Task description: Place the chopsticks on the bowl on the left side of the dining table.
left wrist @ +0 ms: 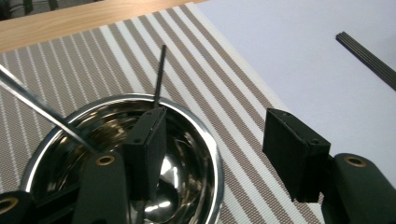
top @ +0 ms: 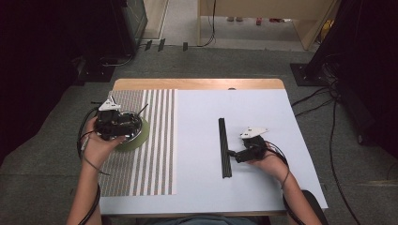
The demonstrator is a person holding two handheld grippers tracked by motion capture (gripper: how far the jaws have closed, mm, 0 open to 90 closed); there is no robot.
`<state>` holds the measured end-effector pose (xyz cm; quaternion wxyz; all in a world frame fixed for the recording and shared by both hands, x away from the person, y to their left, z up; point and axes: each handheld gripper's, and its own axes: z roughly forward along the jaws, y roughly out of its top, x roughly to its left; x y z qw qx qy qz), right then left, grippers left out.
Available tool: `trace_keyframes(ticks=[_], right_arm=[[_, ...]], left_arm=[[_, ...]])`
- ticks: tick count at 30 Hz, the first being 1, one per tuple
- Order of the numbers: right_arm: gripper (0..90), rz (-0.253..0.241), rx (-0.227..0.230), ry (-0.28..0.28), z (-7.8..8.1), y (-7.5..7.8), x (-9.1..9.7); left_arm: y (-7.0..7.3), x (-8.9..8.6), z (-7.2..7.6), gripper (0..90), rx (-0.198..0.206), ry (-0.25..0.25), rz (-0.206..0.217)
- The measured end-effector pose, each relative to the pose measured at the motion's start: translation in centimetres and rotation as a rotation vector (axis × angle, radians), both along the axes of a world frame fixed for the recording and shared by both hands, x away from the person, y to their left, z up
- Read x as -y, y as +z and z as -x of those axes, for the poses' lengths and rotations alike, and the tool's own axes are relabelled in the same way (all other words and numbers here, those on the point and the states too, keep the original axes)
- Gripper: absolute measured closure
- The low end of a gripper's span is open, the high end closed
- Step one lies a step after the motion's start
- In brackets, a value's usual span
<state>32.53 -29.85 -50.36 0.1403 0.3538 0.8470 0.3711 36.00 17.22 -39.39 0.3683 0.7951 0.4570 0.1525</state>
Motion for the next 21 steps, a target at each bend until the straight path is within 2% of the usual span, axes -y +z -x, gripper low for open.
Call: trace_keyframes(ticks=[8, 21], right_arm=[[10.9, 0.001, 0.0, 0.001, 0.0, 0.0, 0.0], [10.9, 0.001, 0.001, 0.001, 0.0, 0.0, 0.0]], left_arm=[[-0.9, 2.3, -0.1, 38.0, -0.02, -0.053, -0.032], [-1.6, 4.2, 0.0, 38.1, -0.023, -0.09, -0.027]])
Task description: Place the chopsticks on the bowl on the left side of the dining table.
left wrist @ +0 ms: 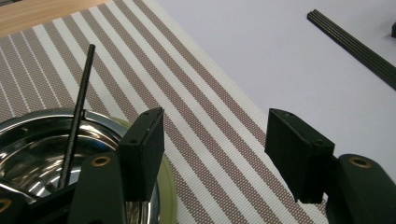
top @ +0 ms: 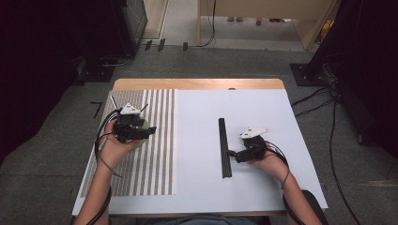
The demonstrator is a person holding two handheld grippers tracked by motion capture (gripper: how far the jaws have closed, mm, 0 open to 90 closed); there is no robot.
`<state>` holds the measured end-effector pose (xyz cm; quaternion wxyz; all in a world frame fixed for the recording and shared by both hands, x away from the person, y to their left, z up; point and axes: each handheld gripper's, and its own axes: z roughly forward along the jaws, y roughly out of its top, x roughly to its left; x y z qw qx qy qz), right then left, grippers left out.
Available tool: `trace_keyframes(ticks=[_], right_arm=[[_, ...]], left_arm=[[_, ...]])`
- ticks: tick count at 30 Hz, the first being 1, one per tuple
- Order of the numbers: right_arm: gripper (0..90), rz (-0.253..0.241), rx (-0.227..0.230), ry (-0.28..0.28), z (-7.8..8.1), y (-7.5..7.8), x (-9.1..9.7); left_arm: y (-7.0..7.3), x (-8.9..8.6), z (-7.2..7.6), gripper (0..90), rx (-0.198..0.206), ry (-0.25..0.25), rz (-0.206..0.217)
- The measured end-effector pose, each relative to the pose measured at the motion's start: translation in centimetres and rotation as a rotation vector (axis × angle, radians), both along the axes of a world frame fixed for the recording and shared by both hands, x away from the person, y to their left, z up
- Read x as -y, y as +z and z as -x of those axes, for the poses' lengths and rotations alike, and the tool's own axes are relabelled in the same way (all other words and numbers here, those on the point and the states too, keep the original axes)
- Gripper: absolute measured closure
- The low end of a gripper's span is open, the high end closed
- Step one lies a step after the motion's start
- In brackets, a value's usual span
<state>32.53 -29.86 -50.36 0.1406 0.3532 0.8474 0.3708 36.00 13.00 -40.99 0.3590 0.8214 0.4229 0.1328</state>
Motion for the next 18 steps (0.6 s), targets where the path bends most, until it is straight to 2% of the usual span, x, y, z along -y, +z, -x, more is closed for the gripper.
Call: trace_keyframes(ticks=[18], right_arm=[[10.9, 0.0, -0.001, 0.0, 0.0, 0.0, 0.0]], left_arm=[[-0.9, 2.6, 0.3, 38.2, -0.011, -0.056, -0.03]])
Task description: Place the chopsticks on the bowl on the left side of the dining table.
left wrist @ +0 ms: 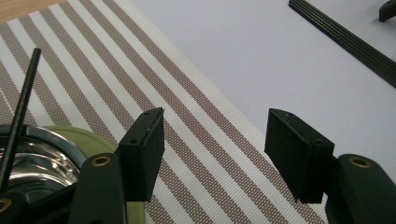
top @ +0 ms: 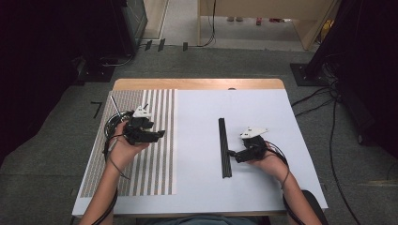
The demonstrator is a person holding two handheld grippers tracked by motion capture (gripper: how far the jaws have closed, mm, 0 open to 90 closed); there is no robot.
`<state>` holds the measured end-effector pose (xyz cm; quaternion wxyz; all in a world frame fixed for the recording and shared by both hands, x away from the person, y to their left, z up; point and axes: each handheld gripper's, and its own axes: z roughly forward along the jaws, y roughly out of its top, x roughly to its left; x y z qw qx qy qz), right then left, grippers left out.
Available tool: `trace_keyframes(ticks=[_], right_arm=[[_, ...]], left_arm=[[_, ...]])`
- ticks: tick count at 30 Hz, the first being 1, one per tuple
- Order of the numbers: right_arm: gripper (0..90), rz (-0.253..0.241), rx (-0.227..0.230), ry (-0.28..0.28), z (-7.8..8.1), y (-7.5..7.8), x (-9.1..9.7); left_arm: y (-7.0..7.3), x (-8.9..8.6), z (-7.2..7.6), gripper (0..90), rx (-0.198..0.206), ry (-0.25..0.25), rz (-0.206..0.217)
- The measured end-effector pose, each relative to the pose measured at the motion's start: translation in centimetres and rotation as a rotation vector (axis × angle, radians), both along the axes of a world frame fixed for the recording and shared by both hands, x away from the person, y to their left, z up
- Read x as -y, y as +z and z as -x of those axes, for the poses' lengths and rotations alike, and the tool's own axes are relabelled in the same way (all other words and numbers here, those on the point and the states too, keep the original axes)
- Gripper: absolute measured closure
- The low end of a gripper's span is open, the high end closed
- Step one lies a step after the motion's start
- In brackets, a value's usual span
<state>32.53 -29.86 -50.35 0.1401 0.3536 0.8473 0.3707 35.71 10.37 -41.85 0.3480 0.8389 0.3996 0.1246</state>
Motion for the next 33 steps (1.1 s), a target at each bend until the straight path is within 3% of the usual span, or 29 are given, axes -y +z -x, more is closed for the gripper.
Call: trace_keyframes(ticks=[4, 8, 13, 16, 22, 25, 26, 29, 31, 33], right_arm=[[10.9, 0.0, 0.0, 0.0, 0.0, 0.0, 0.0], [10.9, 0.0, 0.0, 0.0, 0.0, 0.0, 0.0], [10.9, 0.0, 0.001, 0.0, 0.0, 0.0, 0.0], [10.9, 0.0, 0.002, 0.0, 0.0, 0.0, 0.0], [10.9, 0.001, 0.002, 0.002, 0.0, 0.0, 0.0], [10.9, 0.001, 0.003, 0.002, 0.0, 0.0, 0.0], [10.9, 0.001, 0.002, 0.002, 0.0, 0.0, 0.0], [10.9, 0.001, 0.003, 0.002, 0.0, 0.0, 0.0], [10.9, 0.0, 0.002, 0.002, 0.0, 0.0, 0.0], [10.9, 0.0, 0.003, 0.002, 0.0, 0.0, 0.0]], left_arm=[[-0.2, 0.5, 0.0, 38.2, -0.003, -0.003, 0.011], [-0.4, 1.2, 0.2, 38.5, 0.033, -0.016, 0.006], [-0.5, 1.8, 0.3, 38.6, 0.034, -0.027, 0.026], [-0.8, 2.6, 0.3, 35.6, 0.007, -0.011, 0.028], [-1.1, 3.3, 0.2, 37.3, -0.031, -0.028, 0.048], [-1.3, 3.8, 0.3, 36.2, -0.039, -0.041, 0.021], [-1.4, 4.1, 0.3, 32.5, -0.039, -0.037, -0.008], [-1.5, 4.5, 0.6, 30.9, -0.005, -0.049, -0.07], [-1.4, 4.8, 0.8, 30.4, 0.016, -0.042, -0.063], [-1.5, 4.8, 0.5, 30.2, -0.014, -0.029, -0.03]])
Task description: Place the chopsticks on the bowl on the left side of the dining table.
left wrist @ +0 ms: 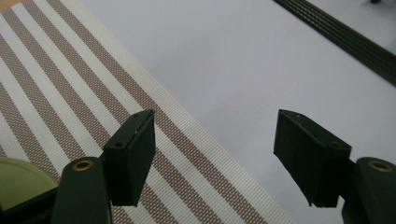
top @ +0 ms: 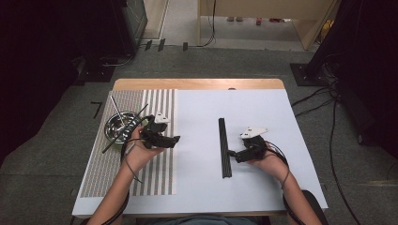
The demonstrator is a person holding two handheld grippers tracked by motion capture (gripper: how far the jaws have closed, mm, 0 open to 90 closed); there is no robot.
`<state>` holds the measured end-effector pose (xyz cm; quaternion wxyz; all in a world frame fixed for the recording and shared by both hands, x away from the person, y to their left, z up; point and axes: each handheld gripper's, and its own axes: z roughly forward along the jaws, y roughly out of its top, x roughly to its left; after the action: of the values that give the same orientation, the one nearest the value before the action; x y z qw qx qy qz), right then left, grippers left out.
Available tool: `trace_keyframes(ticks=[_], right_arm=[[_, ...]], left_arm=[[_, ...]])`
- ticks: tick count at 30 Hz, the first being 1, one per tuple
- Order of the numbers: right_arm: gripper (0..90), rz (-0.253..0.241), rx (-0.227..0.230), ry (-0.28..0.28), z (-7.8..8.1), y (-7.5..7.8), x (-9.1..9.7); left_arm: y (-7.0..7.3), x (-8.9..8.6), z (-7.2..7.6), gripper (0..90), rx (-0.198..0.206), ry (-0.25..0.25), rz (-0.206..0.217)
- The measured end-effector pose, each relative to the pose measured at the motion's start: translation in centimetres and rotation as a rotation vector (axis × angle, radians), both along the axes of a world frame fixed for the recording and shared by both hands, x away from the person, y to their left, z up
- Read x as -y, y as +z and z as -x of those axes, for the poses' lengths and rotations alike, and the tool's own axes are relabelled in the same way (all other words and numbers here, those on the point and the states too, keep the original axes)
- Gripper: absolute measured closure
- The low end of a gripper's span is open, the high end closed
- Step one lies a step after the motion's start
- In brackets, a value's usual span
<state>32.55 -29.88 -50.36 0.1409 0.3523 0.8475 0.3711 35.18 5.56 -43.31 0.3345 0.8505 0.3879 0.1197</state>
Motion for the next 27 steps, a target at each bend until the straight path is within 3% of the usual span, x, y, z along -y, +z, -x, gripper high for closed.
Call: trace_keyframes(ticks=[4, 11, 17, 27], right_arm=[[10.9, 0.0, 0.0, 0.0, 0.0, 0.0, 0.0], [10.9, 0.0, 0.0, 0.0, 0.0, 0.0, 0.0], [10.9, 0.0, 0.0, 0.0, 0.0, 0.0, 0.0], [10.9, 0.0, -0.002, -0.002, 0.0, 0.0, 0.0]], left_arm=[[-0.1, 0.0, -0.2, 33.4, -0.016, 0.0, 0.034], [-0.6, 0.8, 0.2, 42.1, 0.0, -0.032, 0.03], [-1.4, 1.9, 0.3, 36.5, -0.004, -0.045, 0.01], [-1.8, 3.3, 0.6, 36.9, 0.006, -0.085, 0.024]])
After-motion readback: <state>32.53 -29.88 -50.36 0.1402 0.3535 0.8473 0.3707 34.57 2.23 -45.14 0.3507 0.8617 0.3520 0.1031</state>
